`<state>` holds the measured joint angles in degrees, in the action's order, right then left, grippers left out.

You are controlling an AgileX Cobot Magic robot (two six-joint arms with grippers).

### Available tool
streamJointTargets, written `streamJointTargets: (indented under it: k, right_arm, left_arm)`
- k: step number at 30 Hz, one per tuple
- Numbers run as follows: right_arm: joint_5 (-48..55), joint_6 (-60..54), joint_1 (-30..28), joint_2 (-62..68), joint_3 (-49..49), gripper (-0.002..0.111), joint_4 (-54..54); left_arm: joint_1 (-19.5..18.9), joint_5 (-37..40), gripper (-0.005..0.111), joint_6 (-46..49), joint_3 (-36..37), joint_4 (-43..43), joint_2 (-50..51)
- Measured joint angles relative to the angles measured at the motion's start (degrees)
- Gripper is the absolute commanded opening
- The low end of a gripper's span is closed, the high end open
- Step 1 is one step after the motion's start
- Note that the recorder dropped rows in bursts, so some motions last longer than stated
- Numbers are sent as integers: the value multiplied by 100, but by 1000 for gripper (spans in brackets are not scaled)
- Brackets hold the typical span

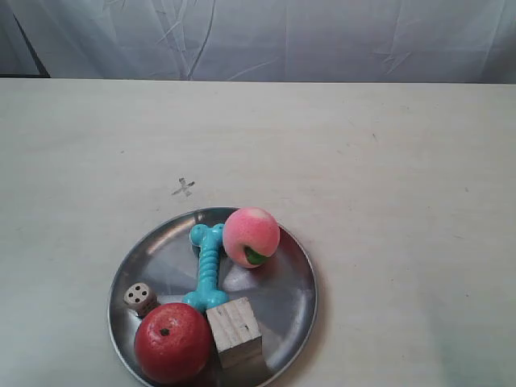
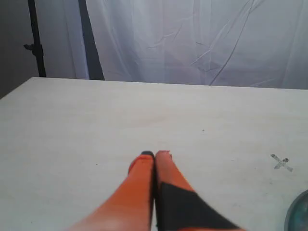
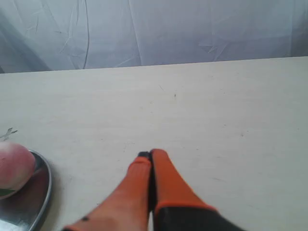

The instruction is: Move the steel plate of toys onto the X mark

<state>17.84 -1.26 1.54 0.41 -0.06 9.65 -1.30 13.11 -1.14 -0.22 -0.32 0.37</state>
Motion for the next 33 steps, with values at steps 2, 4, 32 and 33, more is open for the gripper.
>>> streamJointTargets:
  k: [2,4,32,33]
  right_arm:
    - [0,0,0,0,0,0,0]
    - [0,0,0,0,0,0,0]
    - [-1784,-22,0,0,0,0,2587]
    - [-1939,-22,0,0,0,0,2944]
  left_arm:
    - [0,-90,0,0,0,79,0]
    - [0,-200,0,0,0,1,0]
    - [0,-3093,0,-1102,0,-881,-7]
    - [0,-3237,0,-1399,0,-892,-7]
